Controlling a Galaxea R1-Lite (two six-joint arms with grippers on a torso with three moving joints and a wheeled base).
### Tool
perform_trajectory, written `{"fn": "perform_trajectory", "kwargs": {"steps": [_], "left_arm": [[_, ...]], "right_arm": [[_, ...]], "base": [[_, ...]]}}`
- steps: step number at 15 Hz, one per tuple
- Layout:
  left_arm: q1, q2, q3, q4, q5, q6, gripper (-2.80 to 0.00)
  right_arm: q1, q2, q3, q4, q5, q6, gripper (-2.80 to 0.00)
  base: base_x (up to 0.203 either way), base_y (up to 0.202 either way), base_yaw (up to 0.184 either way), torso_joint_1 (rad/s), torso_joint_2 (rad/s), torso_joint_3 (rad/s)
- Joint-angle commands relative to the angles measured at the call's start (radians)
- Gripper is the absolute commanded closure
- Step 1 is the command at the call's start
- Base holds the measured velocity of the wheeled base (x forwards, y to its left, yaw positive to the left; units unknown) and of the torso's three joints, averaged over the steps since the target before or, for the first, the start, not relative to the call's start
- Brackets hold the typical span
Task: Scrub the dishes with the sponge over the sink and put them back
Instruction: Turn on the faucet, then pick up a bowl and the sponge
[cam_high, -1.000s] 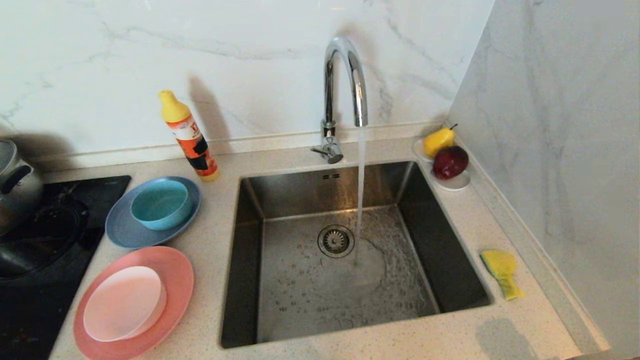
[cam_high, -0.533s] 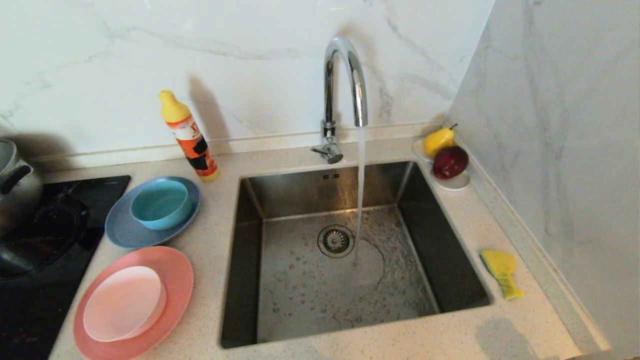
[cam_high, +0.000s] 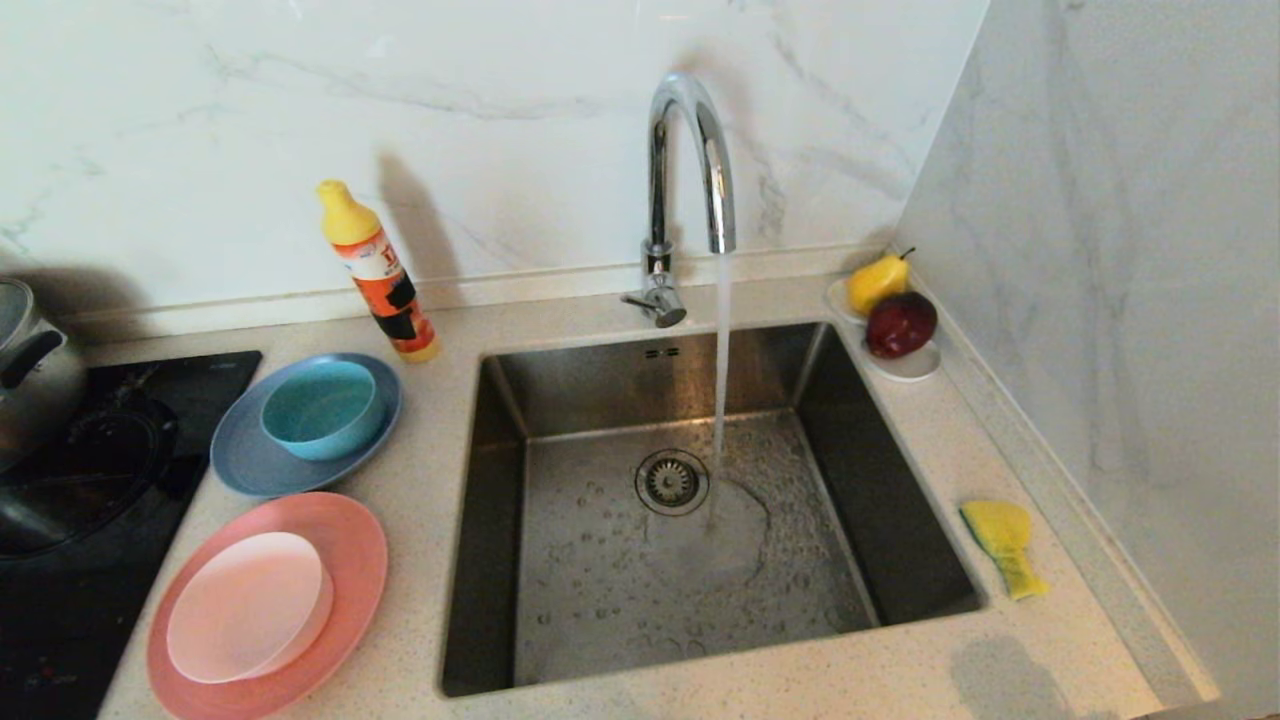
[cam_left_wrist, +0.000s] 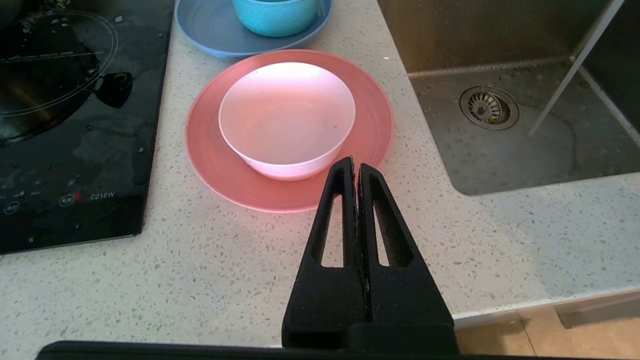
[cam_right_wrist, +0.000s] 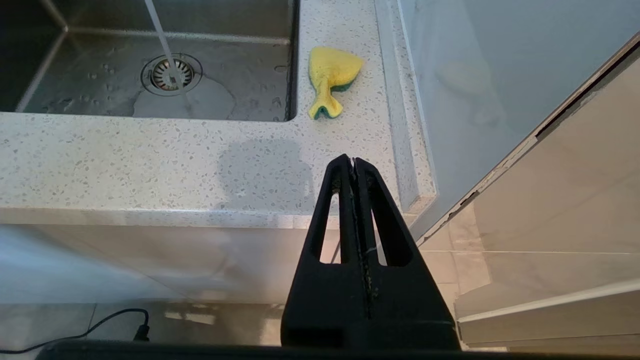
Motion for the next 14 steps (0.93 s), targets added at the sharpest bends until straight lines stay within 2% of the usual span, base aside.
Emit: {"fn": "perform_trajectory", "kwargs": {"steps": [1, 3, 5, 8, 14], "left_arm": [[0.000, 0.002, 0.018, 0.000, -0.001, 0.000, 0.00], [0.001, 0.002, 0.018, 0.000, -0.001, 0.000, 0.00], [0.000, 0.002, 0.018, 0.000, 0.000, 0.000, 0.00], [0.000, 0.002, 0.018, 0.000, 0.000, 0.000, 0.00], [-0.001, 0.002, 0.018, 0.000, -0.001, 0.000, 0.00]], "right_arm": [[0.000, 0.000, -0.009, 0.004, -0.001, -0.014, 0.00], [0.000, 0.000, -0.097, 0.037, 0.001, -0.015, 0.00], [0.000, 0.003, -0.244, 0.160, 0.019, -0.015, 0.00], [0.000, 0.043, -0.440, 0.382, 0.152, -0.020, 0.00], [-0.001, 0.396, -0.629, 0.433, 0.261, -0.038, 0.00]], "base": [[0.000, 0.000, 0.000, 0.000, 0.00, 0.000], [0.000, 0.000, 0.000, 0.000, 0.00, 0.000], [0.000, 0.000, 0.000, 0.000, 0.00, 0.000], [0.000, 0.000, 0.000, 0.000, 0.00, 0.000], [0.000, 0.000, 0.000, 0.000, 0.00, 0.000]]}}
